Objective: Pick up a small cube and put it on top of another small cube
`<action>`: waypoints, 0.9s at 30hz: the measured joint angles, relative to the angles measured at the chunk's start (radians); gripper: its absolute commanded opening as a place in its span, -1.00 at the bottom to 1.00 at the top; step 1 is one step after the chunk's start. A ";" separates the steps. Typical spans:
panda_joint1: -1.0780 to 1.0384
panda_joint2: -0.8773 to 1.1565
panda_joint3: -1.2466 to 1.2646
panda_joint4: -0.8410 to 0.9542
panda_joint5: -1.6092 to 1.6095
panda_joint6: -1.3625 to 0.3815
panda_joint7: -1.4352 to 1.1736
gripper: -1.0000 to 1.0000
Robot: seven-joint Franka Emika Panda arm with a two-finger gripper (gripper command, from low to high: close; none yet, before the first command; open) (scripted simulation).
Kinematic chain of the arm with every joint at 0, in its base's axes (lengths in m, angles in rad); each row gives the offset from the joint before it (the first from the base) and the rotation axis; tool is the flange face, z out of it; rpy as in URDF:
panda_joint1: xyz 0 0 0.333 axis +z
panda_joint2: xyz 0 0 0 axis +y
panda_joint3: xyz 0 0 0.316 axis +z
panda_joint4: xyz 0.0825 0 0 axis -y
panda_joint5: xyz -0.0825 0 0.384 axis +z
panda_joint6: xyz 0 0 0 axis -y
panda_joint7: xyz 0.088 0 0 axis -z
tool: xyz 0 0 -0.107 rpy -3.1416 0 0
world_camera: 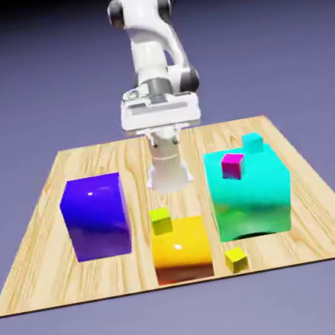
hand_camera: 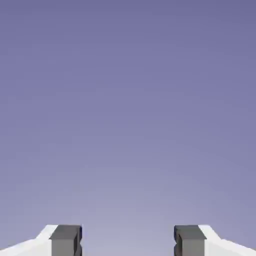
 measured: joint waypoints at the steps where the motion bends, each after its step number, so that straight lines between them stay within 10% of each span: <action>1: -0.002 0.036 0.012 0.034 -0.009 -0.037 0.005 0.00; 27: -0.063 0.979 0.331 0.925 -0.242 -0.999 0.142 0.00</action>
